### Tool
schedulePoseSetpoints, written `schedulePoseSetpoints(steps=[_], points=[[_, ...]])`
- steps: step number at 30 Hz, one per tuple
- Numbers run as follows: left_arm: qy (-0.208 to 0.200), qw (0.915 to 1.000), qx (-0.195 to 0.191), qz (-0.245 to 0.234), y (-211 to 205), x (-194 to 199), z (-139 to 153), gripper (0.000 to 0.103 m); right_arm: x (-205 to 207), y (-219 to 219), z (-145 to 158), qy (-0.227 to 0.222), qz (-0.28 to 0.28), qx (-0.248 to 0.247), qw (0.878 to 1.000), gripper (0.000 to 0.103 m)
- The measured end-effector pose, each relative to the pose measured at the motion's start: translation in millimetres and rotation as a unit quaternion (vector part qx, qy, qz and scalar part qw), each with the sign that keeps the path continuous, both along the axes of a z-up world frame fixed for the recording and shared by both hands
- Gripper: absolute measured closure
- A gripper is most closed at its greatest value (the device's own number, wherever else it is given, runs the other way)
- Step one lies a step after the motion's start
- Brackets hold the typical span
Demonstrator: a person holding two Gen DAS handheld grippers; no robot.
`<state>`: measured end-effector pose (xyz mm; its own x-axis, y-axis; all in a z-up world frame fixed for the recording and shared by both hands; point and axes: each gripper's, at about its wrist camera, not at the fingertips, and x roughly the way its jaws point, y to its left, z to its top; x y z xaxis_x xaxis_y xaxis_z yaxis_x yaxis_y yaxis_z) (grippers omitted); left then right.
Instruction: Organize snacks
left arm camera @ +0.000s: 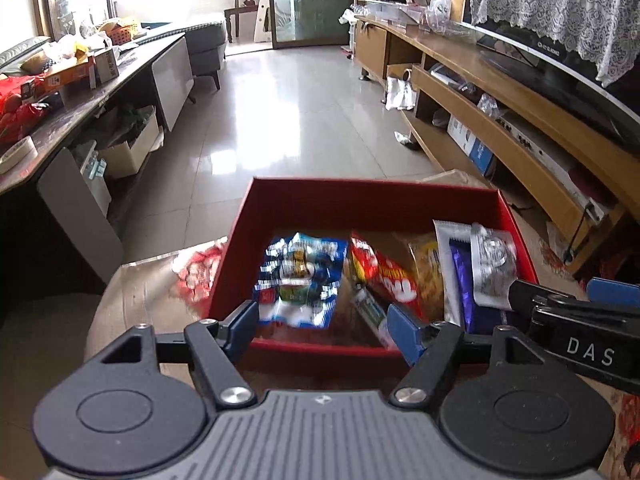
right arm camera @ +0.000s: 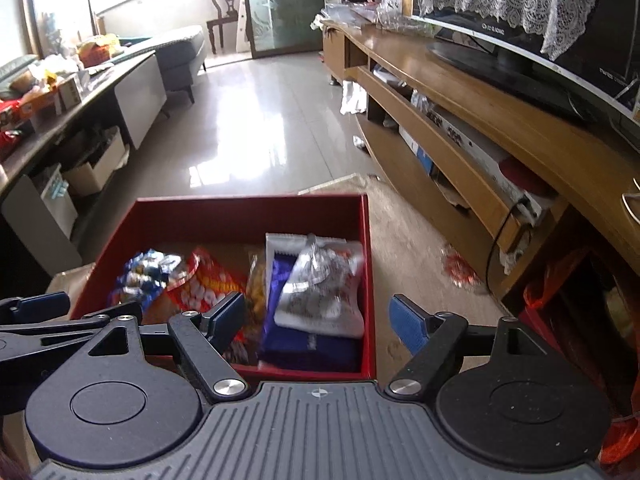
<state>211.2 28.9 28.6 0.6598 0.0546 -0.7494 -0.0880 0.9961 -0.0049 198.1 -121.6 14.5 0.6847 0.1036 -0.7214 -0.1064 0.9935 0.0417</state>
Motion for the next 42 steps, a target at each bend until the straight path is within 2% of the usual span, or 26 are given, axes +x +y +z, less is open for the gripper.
schedulePoseSetpoints(steps=[4, 11, 21, 29, 42], points=[[0.010, 0.9999, 0.003, -0.005, -4.0, -9.1, -6.6, 0.032, -11.4, -2.9, -2.5, 0.005, 0.000, -0.001, 1.000, 0.019], [0.024, 0.9994, -0.023, -0.006, -3.4, -26.1, -14.9, 0.027, -31.3, -9.2, -5.8, 0.011, -0.003, 0.001, 1.000, 0.018], [0.036, 0.9991, -0.023, -0.002, -4.9, -58.2, -27.1, 0.024, -62.0, -18.7, -18.1, 0.030, -0.013, -0.009, 0.999, 0.018], [0.038, 0.9989, -0.027, -0.001, -6.3, -80.4, -30.0, 0.014, -87.1, -16.1, -25.5, 0.040, -0.006, -0.013, 0.999, 0.018], [0.043, 0.9989, -0.016, 0.002, -13.3, -110.1, -38.2, 0.011, -113.3, -19.7, -28.1, 0.043, -0.007, -0.008, 0.999, 0.018]])
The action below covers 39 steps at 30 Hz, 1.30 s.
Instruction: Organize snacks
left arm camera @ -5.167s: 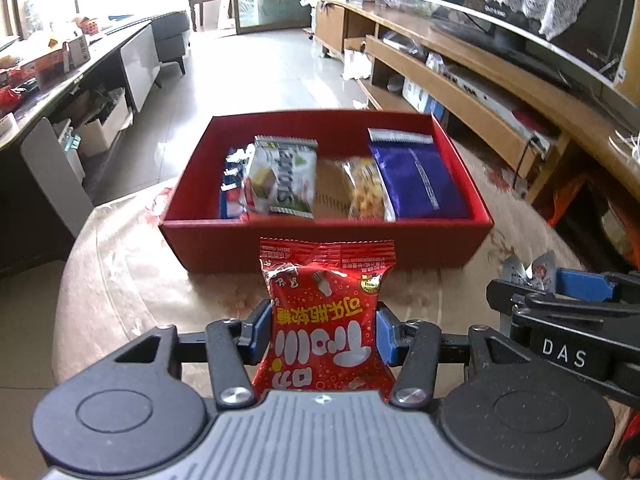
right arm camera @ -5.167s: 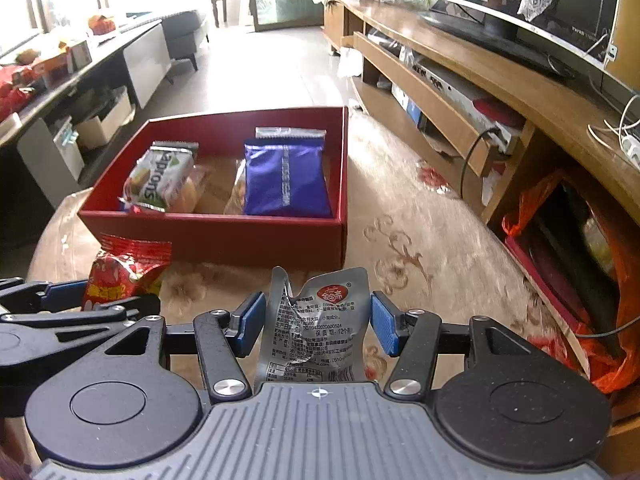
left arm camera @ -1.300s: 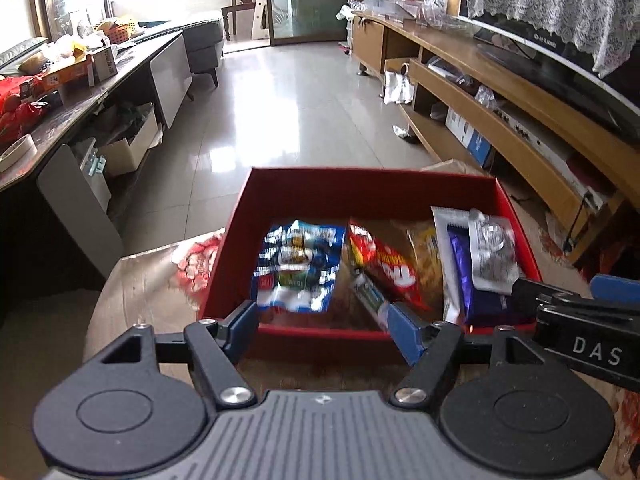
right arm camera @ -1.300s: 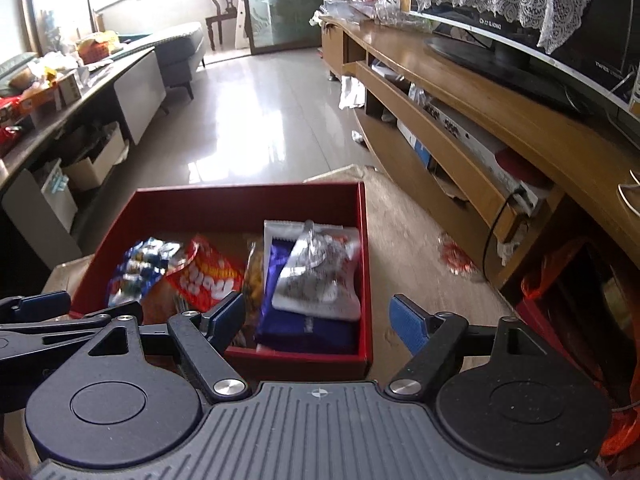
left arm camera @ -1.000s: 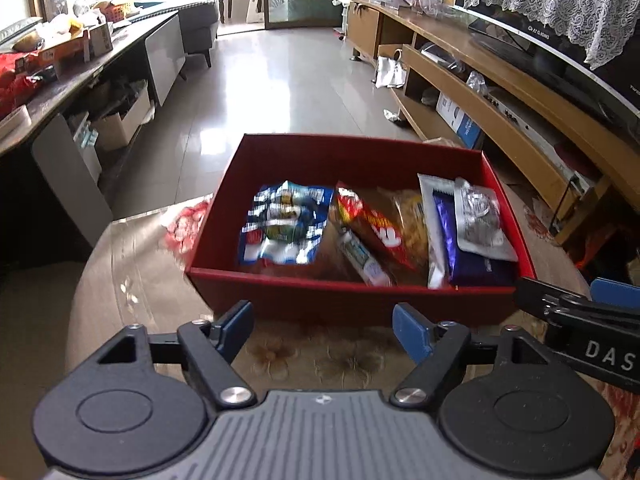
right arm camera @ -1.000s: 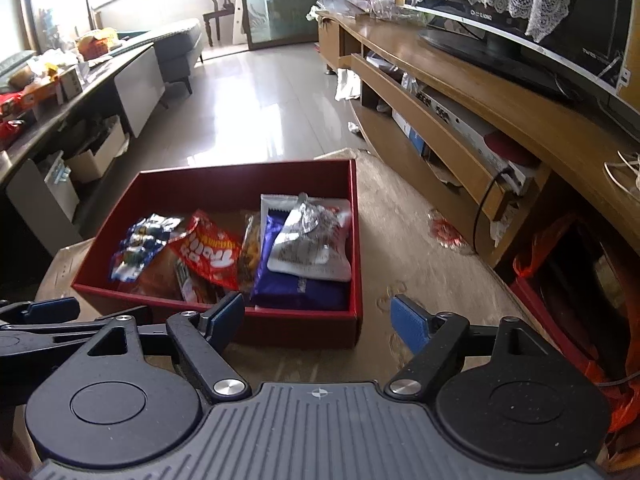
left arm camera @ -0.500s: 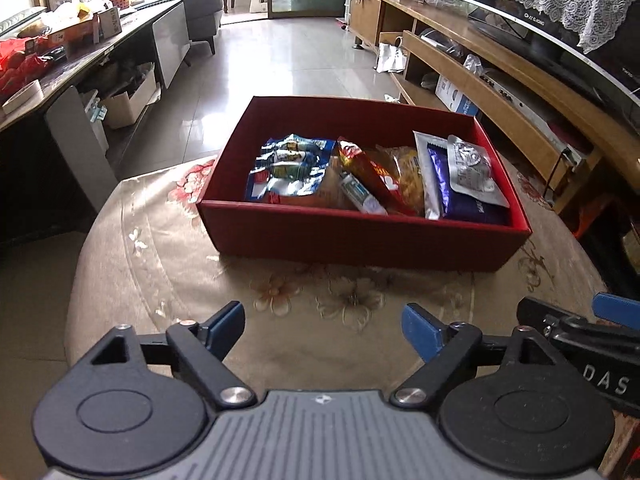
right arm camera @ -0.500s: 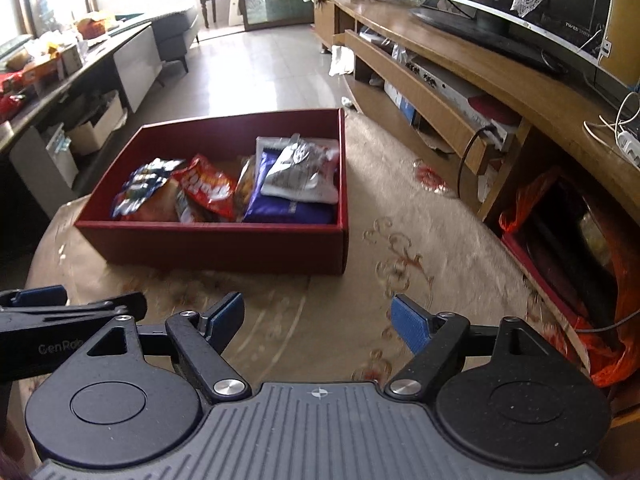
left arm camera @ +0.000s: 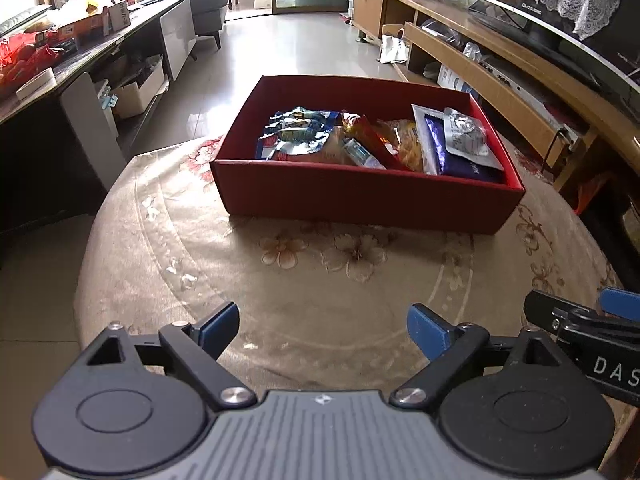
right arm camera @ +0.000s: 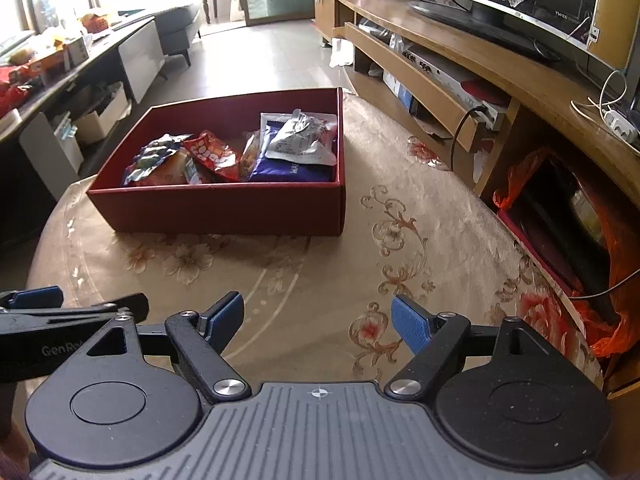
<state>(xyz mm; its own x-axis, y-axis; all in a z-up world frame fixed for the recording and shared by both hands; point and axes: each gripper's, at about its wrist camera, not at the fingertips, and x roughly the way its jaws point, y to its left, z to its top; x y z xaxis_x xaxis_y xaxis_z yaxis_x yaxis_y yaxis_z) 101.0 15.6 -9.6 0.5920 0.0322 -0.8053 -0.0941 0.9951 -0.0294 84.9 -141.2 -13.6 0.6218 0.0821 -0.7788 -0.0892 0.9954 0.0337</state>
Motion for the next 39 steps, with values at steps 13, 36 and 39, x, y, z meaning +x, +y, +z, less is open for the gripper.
schedulePoseSetpoints(steps=[13, 36, 39], points=[[0.000, 0.9999, 0.011, -0.005, -3.4, -32.8, -0.8, 0.007, -29.9, -4.0, -2.3, 0.000, -0.001, -0.001, 1.000, 0.017], [-0.023, 0.9988, 0.040, -0.016, -8.2, -70.8, 4.1, 0.007, -60.6, -2.2, -5.6, 0.003, 0.003, -0.013, 1.000, 0.017], [-0.028, 0.9984, 0.045, -0.018, -9.3, -74.0, 5.4, 0.007, -62.9, -3.0, -5.2, 0.001, 0.003, -0.012, 1.000, 0.017]])
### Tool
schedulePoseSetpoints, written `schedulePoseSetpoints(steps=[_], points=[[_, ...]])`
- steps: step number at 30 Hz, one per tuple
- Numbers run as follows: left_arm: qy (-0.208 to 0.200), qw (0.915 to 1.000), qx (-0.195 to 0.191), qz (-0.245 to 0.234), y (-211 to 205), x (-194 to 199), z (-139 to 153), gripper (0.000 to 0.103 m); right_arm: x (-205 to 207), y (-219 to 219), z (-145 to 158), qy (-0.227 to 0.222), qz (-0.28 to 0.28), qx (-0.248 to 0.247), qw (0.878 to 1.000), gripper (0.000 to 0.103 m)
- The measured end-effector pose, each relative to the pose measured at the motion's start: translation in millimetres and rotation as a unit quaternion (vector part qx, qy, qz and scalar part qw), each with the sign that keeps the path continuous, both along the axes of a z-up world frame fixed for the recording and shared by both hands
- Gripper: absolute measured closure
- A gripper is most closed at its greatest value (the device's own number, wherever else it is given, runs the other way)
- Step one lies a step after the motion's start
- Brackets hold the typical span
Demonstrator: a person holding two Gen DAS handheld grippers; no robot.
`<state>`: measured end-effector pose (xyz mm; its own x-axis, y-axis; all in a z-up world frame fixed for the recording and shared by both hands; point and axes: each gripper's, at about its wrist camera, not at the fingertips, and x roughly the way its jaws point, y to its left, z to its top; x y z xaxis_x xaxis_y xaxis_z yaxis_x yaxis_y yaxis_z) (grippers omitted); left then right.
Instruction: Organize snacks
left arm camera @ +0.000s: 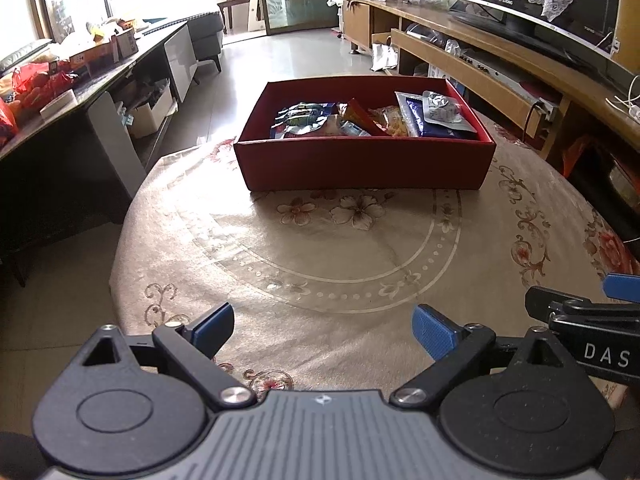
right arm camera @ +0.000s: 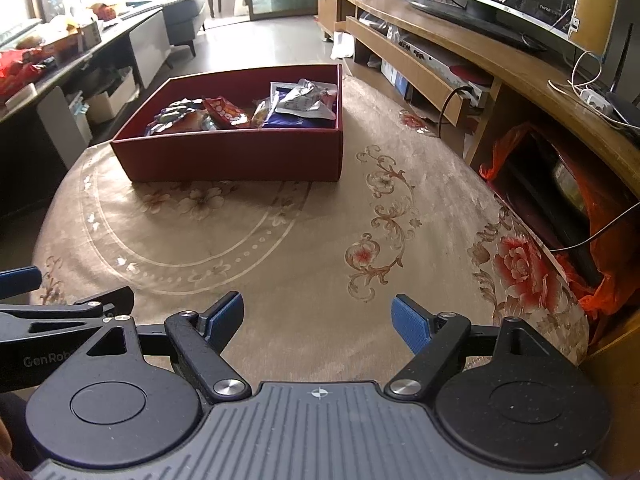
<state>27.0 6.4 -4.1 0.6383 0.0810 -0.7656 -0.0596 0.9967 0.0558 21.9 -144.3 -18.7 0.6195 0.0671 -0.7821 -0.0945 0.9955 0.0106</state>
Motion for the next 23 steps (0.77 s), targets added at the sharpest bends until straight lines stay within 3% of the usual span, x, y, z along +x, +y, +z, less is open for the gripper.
schedulePoseSetpoints(steps=[23], points=[[-0.032, 0.9992, 0.026, 0.003, -0.6, -11.5, 8.8, 0.007, -3.9, 1.2, 5.4, -0.011, 0.007, 0.013, 1.000, 0.017]])
